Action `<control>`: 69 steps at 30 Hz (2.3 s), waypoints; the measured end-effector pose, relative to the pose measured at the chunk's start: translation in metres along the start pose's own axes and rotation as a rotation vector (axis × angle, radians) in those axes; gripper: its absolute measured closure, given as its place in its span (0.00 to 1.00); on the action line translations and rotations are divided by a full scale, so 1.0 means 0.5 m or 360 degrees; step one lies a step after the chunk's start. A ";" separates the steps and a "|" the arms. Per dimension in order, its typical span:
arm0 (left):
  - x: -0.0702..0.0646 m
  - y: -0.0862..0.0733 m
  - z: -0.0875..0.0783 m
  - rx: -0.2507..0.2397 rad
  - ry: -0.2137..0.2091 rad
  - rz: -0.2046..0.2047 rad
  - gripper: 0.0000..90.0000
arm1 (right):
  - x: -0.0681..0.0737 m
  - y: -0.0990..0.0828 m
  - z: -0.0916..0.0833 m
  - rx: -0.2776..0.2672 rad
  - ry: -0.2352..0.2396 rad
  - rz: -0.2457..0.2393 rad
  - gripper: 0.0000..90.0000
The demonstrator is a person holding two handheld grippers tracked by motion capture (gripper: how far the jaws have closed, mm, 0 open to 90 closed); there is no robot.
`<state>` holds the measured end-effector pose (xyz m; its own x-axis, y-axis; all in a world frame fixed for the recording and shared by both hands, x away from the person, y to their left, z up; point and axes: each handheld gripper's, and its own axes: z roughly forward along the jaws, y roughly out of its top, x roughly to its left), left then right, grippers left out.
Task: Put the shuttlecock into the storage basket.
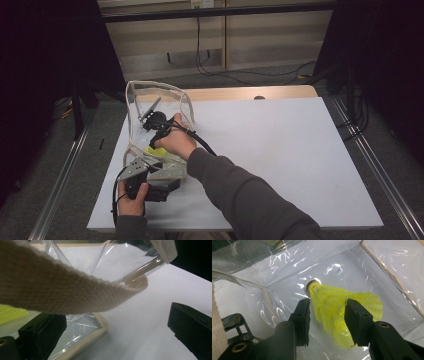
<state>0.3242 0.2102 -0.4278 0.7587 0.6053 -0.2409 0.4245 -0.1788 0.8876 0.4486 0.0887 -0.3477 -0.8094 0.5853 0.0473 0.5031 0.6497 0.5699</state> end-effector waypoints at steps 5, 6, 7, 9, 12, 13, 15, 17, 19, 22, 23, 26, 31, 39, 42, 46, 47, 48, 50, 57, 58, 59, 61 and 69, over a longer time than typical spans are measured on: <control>0.001 0.000 0.001 -0.0005 -0.0014 0.0001 0.02 | -0.001 -0.003 -0.008 -0.0009 0.0000 0.0011 0.61; -0.002 0.000 0.000 -0.0004 0.0017 -0.0003 0.02 | -0.001 -0.003 -0.009 -0.0008 -0.0002 0.0007 0.60; 0.000 0.000 0.001 -0.0006 -0.0012 -0.0001 0.02 | -0.002 -0.005 -0.010 -0.0010 -0.0006 0.0007 0.60; -0.002 0.000 0.001 -0.0003 0.0014 0.0000 0.02 | -0.004 -0.007 -0.012 -0.0015 0.0001 0.0021 0.59; -0.001 0.000 0.001 -0.0002 0.0013 0.0003 0.02 | -0.005 -0.009 -0.016 -0.0023 0.0000 0.0027 0.58; -0.002 0.000 0.001 -0.0001 0.0016 0.0003 0.02 | -0.005 -0.009 -0.017 -0.0024 0.0000 0.0022 0.58; 0.000 0.000 0.001 -0.0004 -0.0009 0.0000 0.02 | -0.006 -0.010 -0.020 -0.0037 0.0002 0.0024 0.57; 0.000 0.000 0.001 -0.0003 -0.0010 0.0003 0.02 | -0.005 -0.011 -0.022 -0.0040 0.0011 0.0028 0.56; 0.000 0.000 0.001 -0.0003 -0.0010 0.0004 0.02 | -0.005 -0.012 -0.024 -0.0048 0.0018 0.0020 0.55; 0.000 0.000 0.001 -0.0001 -0.0010 0.0005 0.02 | -0.004 -0.014 -0.029 -0.0067 0.0038 0.0021 0.53; 0.000 0.000 0.001 -0.0001 -0.0010 0.0006 0.02 | -0.005 -0.014 -0.032 -0.0073 0.0038 0.0024 0.52; 0.000 0.000 0.001 0.0002 -0.0009 0.0009 0.02 | -0.008 -0.016 -0.040 -0.0083 0.0045 0.0029 0.50; 0.000 0.000 0.002 0.0004 -0.0009 0.0008 0.02 | -0.017 -0.024 -0.052 -0.0111 0.0060 0.0034 0.46; -0.001 0.000 0.003 0.0007 0.0020 0.0003 0.02 | -0.022 -0.035 -0.073 -0.0139 0.0109 0.0033 0.38; -0.001 -0.001 0.002 0.0005 -0.0006 0.0004 0.02 | -0.021 -0.039 -0.081 -0.0150 0.0129 0.0043 0.34; -0.006 0.000 0.001 0.0004 0.0021 0.0009 0.02 | -0.018 -0.043 -0.093 -0.0174 0.0135 0.0030 0.30; -0.004 0.000 0.001 0.0002 -0.0011 0.0012 0.02 | -0.017 -0.044 -0.096 -0.0174 0.0141 0.0029 0.30; -0.004 0.000 0.001 0.0002 -0.0011 0.0012 0.02 | -0.016 -0.045 -0.098 -0.0178 0.0146 0.0031 0.29; -0.006 0.000 0.001 0.0009 0.0024 0.0008 0.02 | -0.015 -0.046 -0.103 -0.0185 0.0159 0.0030 0.28; -0.003 0.001 0.000 0.0020 -0.0002 0.0028 0.02 | -0.018 -0.057 -0.123 -0.0204 0.0181 0.0033 0.24; -0.003 0.001 0.000 0.0017 -0.0002 0.0027 0.02 | -0.021 -0.059 -0.127 -0.0219 0.0180 0.0031 0.23; -0.005 0.001 -0.001 0.0014 0.0027 0.0025 0.02 | -0.023 -0.061 -0.130 -0.0230 0.0187 0.0034 0.22; -0.006 0.001 -0.001 0.0013 0.0030 0.0028 0.02 | -0.026 -0.065 -0.136 -0.0250 0.0207 0.0038 0.20; -0.007 0.001 0.000 0.0015 0.0027 0.0020 0.02 | -0.032 -0.080 -0.163 -0.0279 0.0229 0.0030 0.19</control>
<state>0.3219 0.2082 -0.4268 0.7557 0.6158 -0.2230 0.4197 -0.1940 0.8867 0.4169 0.0138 -0.3043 -0.8416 0.5132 0.1683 0.4681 0.5377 0.7013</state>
